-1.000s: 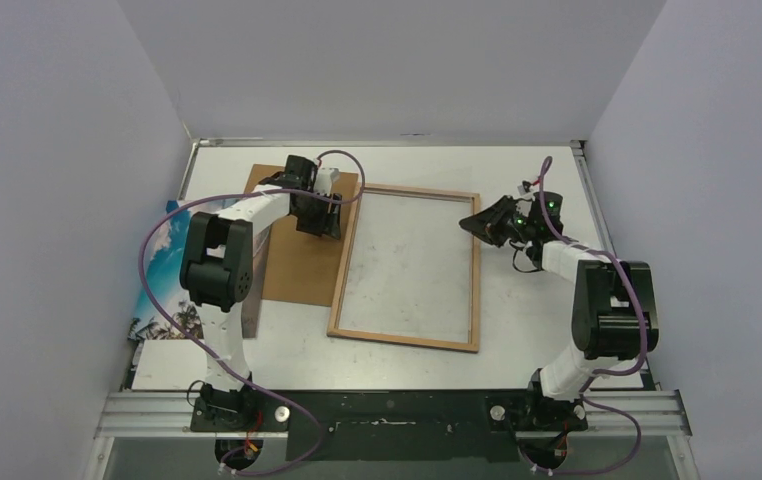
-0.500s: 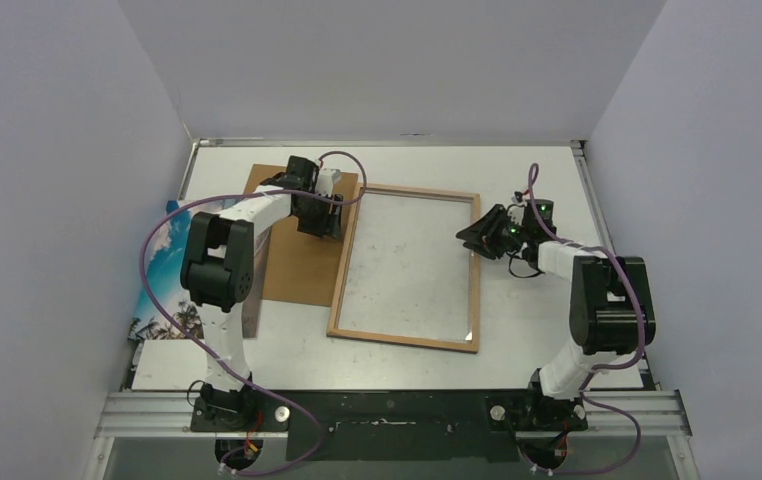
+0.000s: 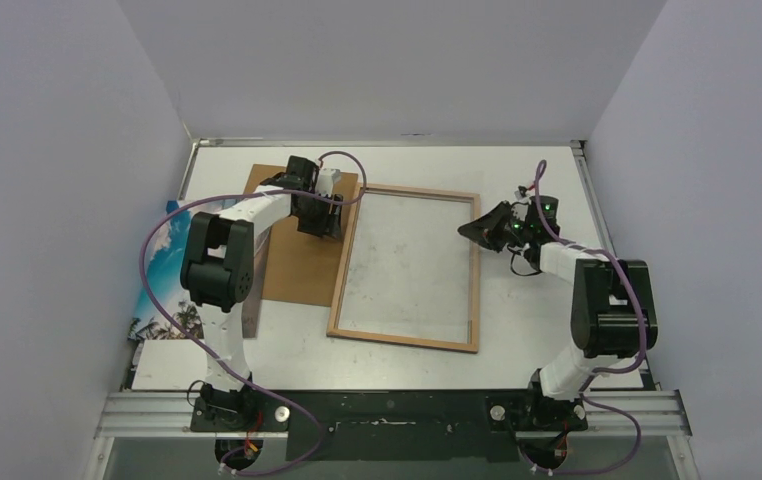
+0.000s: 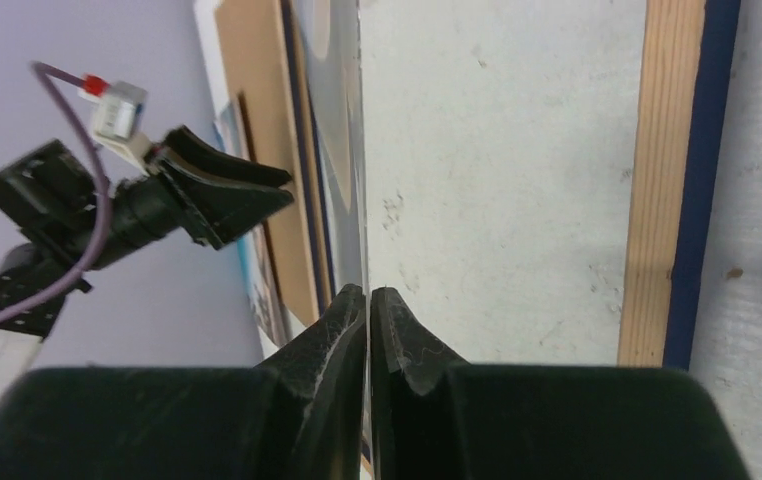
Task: Put the photo into the frame
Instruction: Place the photo frame item in the photo frame.
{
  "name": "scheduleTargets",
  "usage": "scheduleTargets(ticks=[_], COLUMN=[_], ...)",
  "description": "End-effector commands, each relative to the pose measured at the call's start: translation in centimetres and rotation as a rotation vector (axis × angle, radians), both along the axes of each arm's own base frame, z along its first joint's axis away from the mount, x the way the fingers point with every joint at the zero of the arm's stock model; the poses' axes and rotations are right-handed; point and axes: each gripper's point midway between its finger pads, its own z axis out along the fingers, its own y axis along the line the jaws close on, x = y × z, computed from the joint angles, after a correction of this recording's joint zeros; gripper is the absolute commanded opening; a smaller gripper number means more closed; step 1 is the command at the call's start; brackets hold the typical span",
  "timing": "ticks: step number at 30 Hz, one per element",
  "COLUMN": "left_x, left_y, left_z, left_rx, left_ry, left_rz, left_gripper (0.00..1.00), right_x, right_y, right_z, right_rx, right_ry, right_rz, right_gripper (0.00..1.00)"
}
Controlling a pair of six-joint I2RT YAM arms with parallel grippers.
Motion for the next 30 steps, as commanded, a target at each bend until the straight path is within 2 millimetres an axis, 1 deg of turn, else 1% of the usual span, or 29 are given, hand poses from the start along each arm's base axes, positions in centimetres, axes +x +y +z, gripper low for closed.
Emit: scheduleTargets(ticks=[1, 3, 6, 11, 13, 16, 19, 21, 23, 25, 27, 29, 30], left_x=[0.5, 0.5, 0.5, 0.6, 0.6, 0.6, 0.6, 0.7, 0.8, 0.8, 0.7, 0.7, 0.8], left_y=[-0.4, -0.3, -0.2, 0.1, 0.2, 0.4, 0.6, 0.6, 0.7, 0.8, 1.0, 1.3, 1.5], left_z=[0.2, 0.2, 0.1, 0.1, 0.0, 0.0, 0.1, 0.3, 0.3, 0.2, 0.1, 0.1, 0.1], left_rx=[-0.011, -0.011, -0.012, -0.012, -0.012, -0.012, -0.014, -0.017, -0.019, -0.017, -0.015, -0.011, -0.011], left_ry=[-0.028, -0.026, -0.025, -0.024, -0.024, -0.022, -0.024, -0.027, -0.029, -0.027, -0.026, -0.027, -0.03], left_rz=[-0.013, -0.012, -0.01, -0.004, -0.002, 0.005, 0.008, 0.011, 0.015, 0.018, 0.021, 0.029, 0.035], left_gripper=[0.54, 0.54, 0.54, 0.53, 0.53, 0.53, 0.53, 0.53, 0.53, 0.53, 0.53, 0.53, 0.53], right_x=[1.6, 1.6, 1.4, 0.9, 0.9, 1.2, 1.6, 1.3, 1.3, 1.3, 1.2, 1.0, 1.0], right_y=[-0.3, 0.0, 0.3, 0.8, 0.9, 1.4, 1.7, 2.7, 2.8, 2.8, 2.8, 2.6, 2.5], right_z=[5.9, 6.6, 6.8, 6.6, 7.9, 11.0, 12.3, 12.6, 11.7, 10.1, 8.1, 5.6, 4.6], right_rx=[0.154, 0.184, 0.219, 0.327, 0.383, 0.414, 0.364, 0.357, 0.344, 0.322, 0.287, 0.222, 0.205], right_ry=[-0.158, -0.177, -0.181, -0.163, -0.185, -0.252, -0.277, -0.283, -0.269, -0.238, -0.203, -0.158, -0.14], right_rz=[-0.048, -0.043, -0.034, -0.046, -0.049, -0.023, 0.002, 0.038, 0.049, 0.046, 0.054, 0.062, 0.061], right_gripper=[0.05, 0.05, 0.05, 0.05, 0.05, 0.05, 0.05, 0.05, 0.05, 0.05, 0.05, 0.05, 0.05])
